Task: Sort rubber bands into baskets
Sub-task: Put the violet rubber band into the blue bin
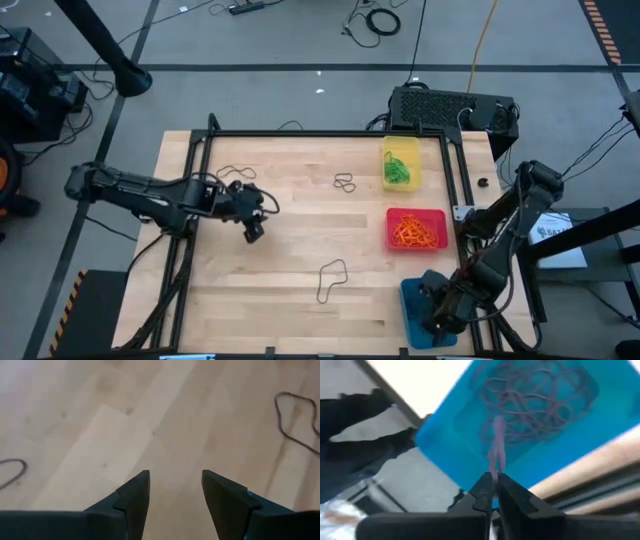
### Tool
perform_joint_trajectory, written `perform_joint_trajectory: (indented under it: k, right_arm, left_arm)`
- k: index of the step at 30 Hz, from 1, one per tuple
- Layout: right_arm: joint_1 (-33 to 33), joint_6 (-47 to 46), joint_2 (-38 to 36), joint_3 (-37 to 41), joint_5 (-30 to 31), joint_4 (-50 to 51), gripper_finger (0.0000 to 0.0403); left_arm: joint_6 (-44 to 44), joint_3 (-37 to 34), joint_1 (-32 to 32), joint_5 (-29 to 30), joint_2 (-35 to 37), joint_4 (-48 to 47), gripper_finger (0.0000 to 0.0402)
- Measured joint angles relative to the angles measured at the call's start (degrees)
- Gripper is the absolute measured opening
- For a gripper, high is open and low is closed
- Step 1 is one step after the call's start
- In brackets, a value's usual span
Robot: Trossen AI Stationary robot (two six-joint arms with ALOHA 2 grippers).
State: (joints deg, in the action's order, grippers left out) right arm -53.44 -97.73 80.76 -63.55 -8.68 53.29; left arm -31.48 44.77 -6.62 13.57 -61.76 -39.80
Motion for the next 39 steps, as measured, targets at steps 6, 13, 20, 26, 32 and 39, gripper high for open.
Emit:
perform_joint_trajectory:
  k: [6, 13, 20, 26, 32, 39]
  right_arm:
    - [0.1, -0.6, 0.4, 0.0, -0.6, 1.5, 0.0056]
    - [0.9, 4.1, -0.4, 0.0, 1.9, 3.5, 0.0126]
    - [7.6, 21.0, -5.1, 0.0, 20.2, 0.0, 0.0152]
    - [17.2, 45.5, -6.2, 0.0, 27.8, -10.8, 0.0152]
    - [28.3, 64.6, -6.2, 0.0, 27.9, -26.1, 0.0152]
    - [40.5, 69.7, -6.2, 0.0, 24.0, -34.1, 0.0152]
  left_arm:
    - [3.7, 0.0, 6.9, -2.8, -0.1, -0.4, 0.0187]
    - [3.5, 0.0, 15.8, -2.8, -1.0, -3.4, 0.0187]
    - [0.8, 0.1, 24.2, -2.9, -3.9, -7.2, 0.0187]
    - [-4.0, 0.0, 29.2, -2.5, -7.6, -9.1, 0.0187]
    - [-2.0, 0.0, 34.7, 2.7, -13.0, -8.0, 0.0187]
    - [17.6, 0.0, 43.4, 2.0, -20.9, -3.6, 0.0187]
